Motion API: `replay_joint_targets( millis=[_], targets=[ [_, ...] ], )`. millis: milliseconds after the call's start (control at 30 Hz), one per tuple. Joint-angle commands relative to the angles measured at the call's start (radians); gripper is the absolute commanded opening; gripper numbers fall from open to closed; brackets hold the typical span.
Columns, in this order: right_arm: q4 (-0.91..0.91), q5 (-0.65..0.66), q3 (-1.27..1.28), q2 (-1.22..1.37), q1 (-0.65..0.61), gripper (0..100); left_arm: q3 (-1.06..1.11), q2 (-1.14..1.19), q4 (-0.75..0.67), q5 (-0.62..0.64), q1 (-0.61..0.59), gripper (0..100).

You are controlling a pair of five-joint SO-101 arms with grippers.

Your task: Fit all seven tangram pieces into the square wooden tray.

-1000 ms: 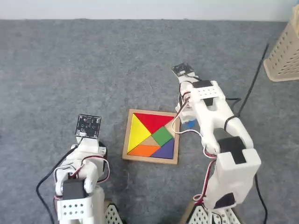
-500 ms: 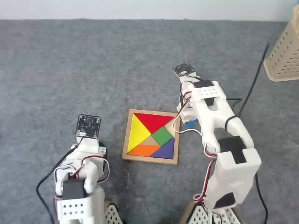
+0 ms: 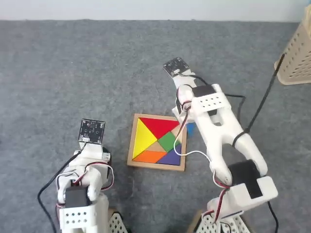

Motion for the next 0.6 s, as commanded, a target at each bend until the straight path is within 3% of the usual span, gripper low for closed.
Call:
replay_joint_targets(
  millis=[0,467,567],
  targets=[
    [-0.007,0.014,-0.009,-0.07,0.012,1.3,-0.008,-0.021,0.0,0.008,0.002,7],
    [0.002,0.017,0.103,-0.366,-0.139,0.6,-0.008,-0.021,0.0,0.008,0.002,7],
    [-0.05,0.02,0.161,-0.397,-0.122,1.3,-0.008,-0.021,0.0,0.008,0.002,7]
  ],
)
